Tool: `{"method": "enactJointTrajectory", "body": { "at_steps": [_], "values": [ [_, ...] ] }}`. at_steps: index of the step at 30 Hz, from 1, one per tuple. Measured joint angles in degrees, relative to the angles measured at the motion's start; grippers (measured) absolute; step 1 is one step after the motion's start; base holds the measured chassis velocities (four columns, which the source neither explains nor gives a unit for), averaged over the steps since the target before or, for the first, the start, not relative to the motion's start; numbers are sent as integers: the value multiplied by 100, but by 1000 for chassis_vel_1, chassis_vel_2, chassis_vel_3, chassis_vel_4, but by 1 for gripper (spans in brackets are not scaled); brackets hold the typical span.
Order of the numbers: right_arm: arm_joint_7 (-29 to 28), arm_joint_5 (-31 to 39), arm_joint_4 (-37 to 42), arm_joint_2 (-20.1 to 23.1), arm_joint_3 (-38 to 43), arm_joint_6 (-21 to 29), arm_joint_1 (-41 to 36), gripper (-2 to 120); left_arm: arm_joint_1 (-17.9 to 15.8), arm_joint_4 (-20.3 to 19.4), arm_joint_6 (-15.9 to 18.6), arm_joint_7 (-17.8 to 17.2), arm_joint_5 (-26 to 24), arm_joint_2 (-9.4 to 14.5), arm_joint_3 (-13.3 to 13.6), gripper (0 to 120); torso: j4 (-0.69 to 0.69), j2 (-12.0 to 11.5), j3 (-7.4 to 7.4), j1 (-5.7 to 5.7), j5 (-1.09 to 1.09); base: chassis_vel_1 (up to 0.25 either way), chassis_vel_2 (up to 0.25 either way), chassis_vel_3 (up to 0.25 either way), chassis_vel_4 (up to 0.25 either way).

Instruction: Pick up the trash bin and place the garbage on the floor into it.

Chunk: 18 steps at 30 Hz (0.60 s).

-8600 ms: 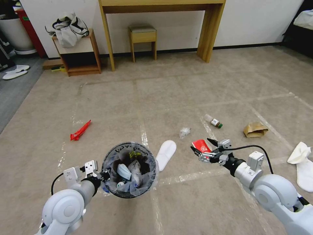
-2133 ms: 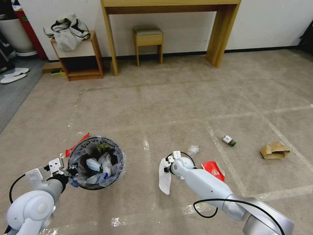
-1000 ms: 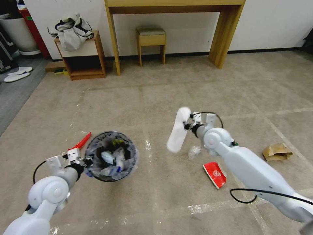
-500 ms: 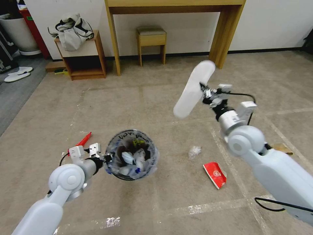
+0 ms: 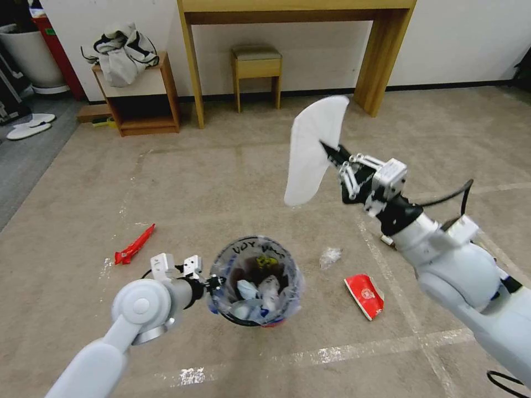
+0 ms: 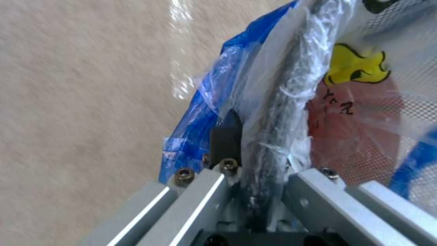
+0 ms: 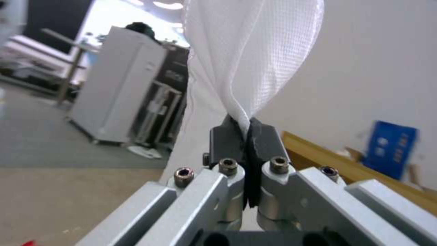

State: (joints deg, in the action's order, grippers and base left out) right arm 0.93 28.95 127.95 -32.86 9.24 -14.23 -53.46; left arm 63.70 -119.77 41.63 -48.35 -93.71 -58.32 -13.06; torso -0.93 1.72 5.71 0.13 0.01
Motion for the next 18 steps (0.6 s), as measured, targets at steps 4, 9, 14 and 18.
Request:
{"method": "enactJointTrajectory", "body": {
  "at_steps": [4, 9, 14, 18],
  "values": [
    [268, -250, 3, -6, -167, -125, -47, 0, -31, -144, -26, -183, -200, -72, 149, 0, -3, 0, 0, 0, -2, 0, 0, 0, 0],
    [583, -742, -219, -192, -514, -358, -46, 0, 115, -312, -63, -307, -318, -97, 103, 0, 0, 0, 0, 0, -1, 0, 0, 0, 0],
    [864, -1444, -521, -402, -712, -687, -44, 0, 201, -488, -63, -495, -627, -94, 42, 0, -1, 0, 1, 0, -1, 0, 0, 0, 0],
    [939, -1769, -706, -573, -929, -816, -40, 0, 288, -644, -58, -685, -909, -96, -92, 0, -2, 0, 0, 0, -2, 0, 0, 0, 0]
  ]
}}
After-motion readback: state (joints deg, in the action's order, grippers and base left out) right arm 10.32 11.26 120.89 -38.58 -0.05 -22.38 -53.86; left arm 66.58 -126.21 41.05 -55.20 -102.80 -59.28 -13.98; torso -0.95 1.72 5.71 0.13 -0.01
